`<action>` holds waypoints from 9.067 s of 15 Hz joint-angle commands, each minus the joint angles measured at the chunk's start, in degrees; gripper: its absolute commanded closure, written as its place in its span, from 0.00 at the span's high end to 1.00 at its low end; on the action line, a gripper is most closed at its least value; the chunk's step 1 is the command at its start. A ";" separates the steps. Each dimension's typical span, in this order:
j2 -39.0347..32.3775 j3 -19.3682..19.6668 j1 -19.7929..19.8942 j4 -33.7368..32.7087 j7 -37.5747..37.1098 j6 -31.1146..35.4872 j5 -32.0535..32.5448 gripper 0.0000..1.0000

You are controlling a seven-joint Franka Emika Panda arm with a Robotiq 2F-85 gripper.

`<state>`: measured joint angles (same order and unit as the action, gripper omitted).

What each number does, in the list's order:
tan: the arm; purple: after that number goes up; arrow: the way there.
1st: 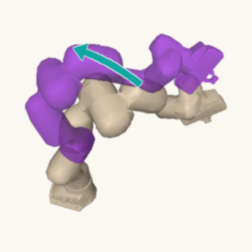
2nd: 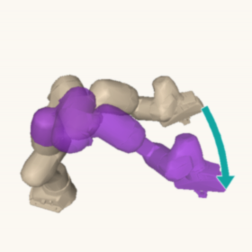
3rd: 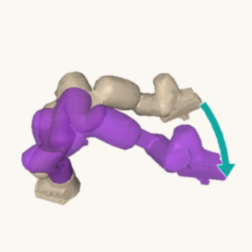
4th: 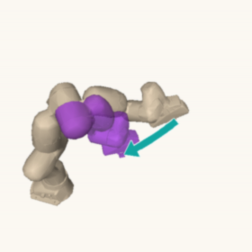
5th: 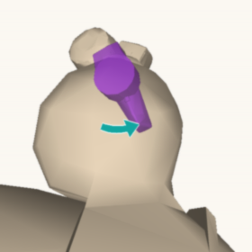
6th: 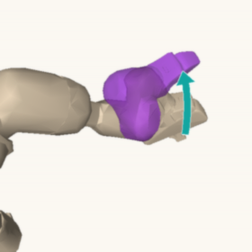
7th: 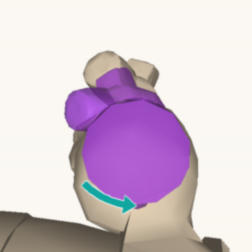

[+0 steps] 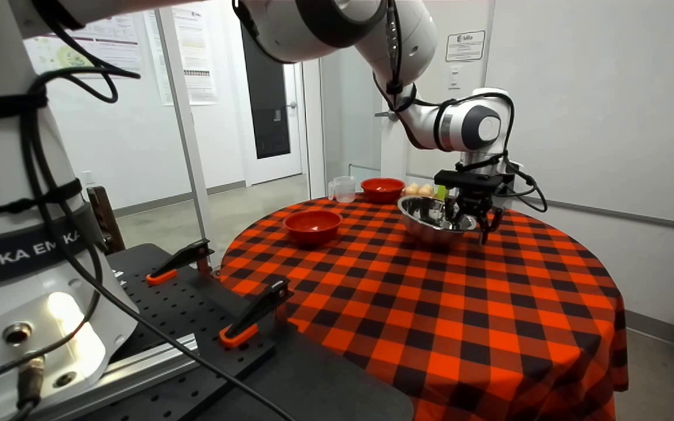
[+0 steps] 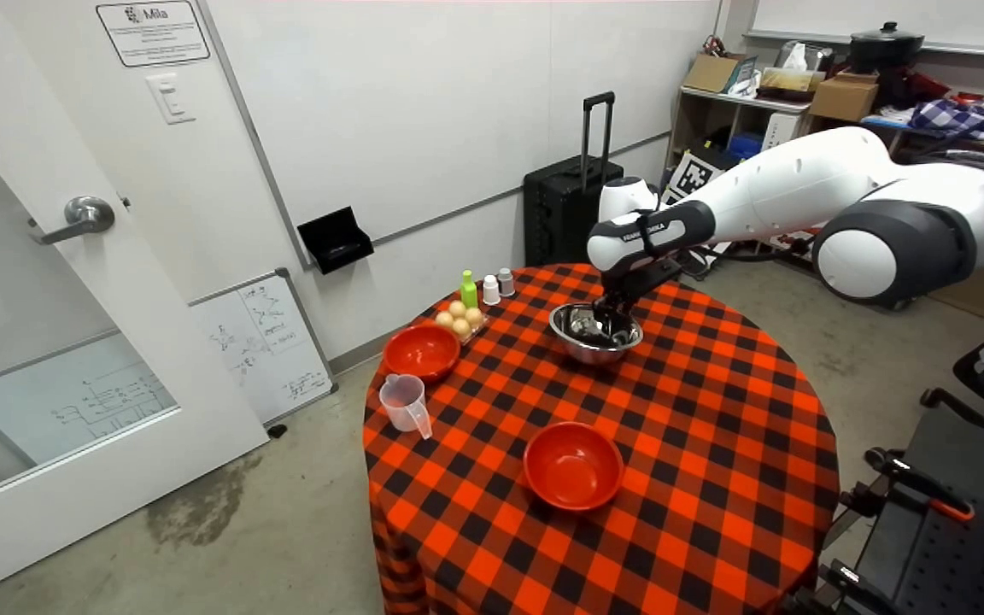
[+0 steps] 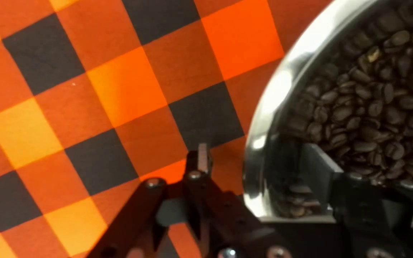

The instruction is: Pour the contents from the silver dish into the orange bowl closest to you

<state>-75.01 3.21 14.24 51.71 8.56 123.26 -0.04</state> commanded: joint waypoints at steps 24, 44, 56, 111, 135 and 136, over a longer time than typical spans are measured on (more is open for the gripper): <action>1.56 -9.91 7.23 -8.40 11.85 -7.31 -2.60 0.02; 27.24 -7.50 -4.10 27.93 19.17 5.64 8.03 0.02; 43.14 0.41 -14.70 55.76 7.28 26.74 21.36 0.02; 51.24 -10.88 -28.84 69.03 -52.91 -3.40 86.25 0.02; 52.22 -14.20 -29.52 70.31 -58.66 -12.42 94.43 0.02; 52.21 -14.39 -29.58 70.41 -58.67 -13.00 94.71 0.02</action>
<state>-23.90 -10.41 -15.00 120.78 -48.52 113.03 92.49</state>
